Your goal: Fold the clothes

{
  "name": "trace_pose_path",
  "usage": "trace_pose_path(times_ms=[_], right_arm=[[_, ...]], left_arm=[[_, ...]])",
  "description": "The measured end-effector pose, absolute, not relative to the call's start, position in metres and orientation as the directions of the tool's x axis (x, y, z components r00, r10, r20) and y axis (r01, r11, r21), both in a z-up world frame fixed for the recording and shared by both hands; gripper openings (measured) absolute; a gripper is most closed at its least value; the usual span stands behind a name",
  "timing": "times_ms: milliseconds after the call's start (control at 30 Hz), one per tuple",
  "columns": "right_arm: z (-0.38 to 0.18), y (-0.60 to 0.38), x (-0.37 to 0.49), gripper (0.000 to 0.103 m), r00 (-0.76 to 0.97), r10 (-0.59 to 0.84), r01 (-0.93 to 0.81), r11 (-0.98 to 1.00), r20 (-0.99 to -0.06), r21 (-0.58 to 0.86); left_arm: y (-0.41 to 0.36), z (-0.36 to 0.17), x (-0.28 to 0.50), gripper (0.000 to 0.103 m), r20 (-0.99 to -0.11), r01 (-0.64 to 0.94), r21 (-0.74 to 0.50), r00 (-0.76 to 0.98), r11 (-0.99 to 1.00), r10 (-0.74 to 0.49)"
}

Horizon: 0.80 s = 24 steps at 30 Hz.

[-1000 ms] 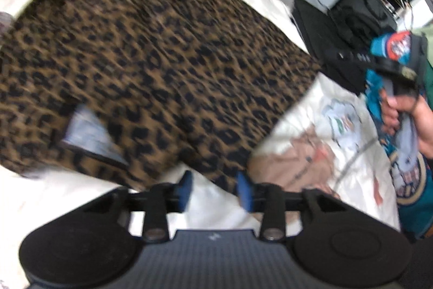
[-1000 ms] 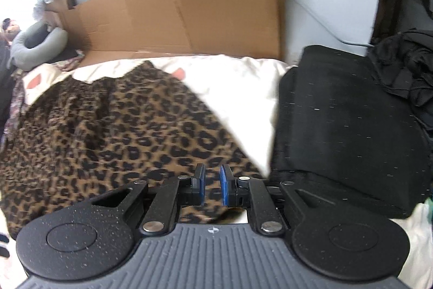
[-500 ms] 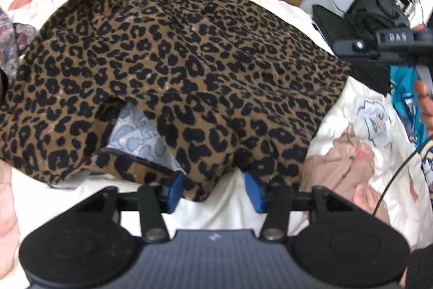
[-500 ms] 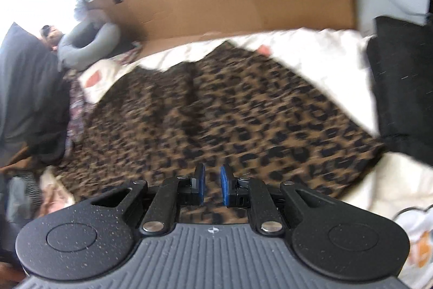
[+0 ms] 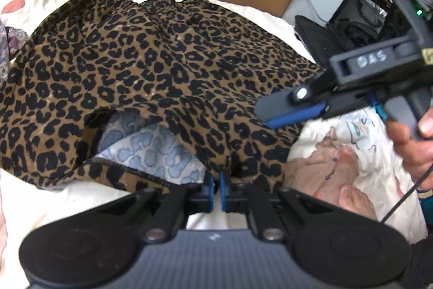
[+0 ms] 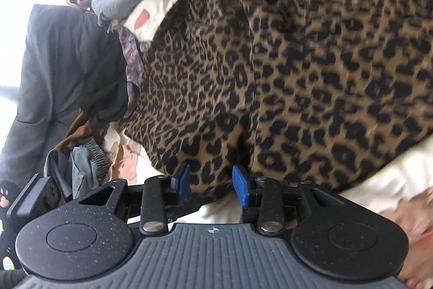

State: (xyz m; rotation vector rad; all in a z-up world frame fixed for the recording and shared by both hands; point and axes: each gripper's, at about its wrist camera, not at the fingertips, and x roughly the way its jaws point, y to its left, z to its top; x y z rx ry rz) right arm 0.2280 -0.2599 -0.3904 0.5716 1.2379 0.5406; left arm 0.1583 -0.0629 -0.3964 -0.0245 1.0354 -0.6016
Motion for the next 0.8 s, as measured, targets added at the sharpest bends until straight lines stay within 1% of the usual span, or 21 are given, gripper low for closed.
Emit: trace_pose_path(times_ms=[200,300,400,567,600,633,667,700,767,800], right_arm=[[-0.415,-0.255,0.22,0.04,0.185,0.698,0.052,0.696,-0.692,0.716],[-0.437,-0.264,0.217,0.04,0.16,0.75,0.201,0.611,-0.641,0.766],[-0.455,-0.268,0.212,0.04,0.165,0.782,0.333,0.53,-0.601,0.78],[-0.471,-0.271,0.203,0.04,0.162,0.794,0.418,0.483,-0.586,0.769],[-0.473,-0.271,0.201,0.038,0.162,0.797,0.426,0.476,-0.582,0.77],[-0.474,-0.271,0.2,0.034,0.162,0.8,0.427,0.471,-0.578,0.772],[-0.474,-0.27,0.199,0.022,0.165,0.801,0.424,0.469,-0.576,0.775],[-0.474,-0.269,0.199,0.012,0.168,0.802,0.421,0.467,-0.573,0.777],[-0.473,-0.272,0.2,0.008,0.173,0.801,0.406,0.472,-0.573,0.783],[-0.472,-0.273,0.2,0.007,0.176,0.799,0.396,0.477,-0.575,0.784]], left_arm=[[-0.067,-0.395,0.152,0.004,-0.782,0.482,-0.321,0.351,0.815,-0.515],[-0.071,-0.398,0.149,0.004,-0.782,0.485,-0.334,0.336,0.808,-0.525],[-0.075,-0.401,0.147,0.004,-0.78,0.488,-0.35,0.321,0.799,-0.538],[-0.078,-0.402,0.144,0.004,-0.771,0.487,-0.372,0.312,0.79,-0.556],[-0.078,-0.403,0.145,0.004,-0.768,0.484,-0.38,0.309,0.788,-0.56],[-0.077,-0.403,0.146,0.004,-0.766,0.481,-0.388,0.306,0.786,-0.566],[-0.076,-0.402,0.146,0.005,-0.762,0.48,-0.397,0.303,0.782,-0.573],[-0.074,-0.401,0.147,0.005,-0.76,0.48,-0.404,0.298,0.779,-0.578],[-0.069,-0.397,0.15,0.005,-0.754,0.473,-0.418,0.294,0.775,-0.587],[-0.064,-0.397,0.152,0.01,-0.755,0.457,-0.423,0.301,0.783,-0.583]])
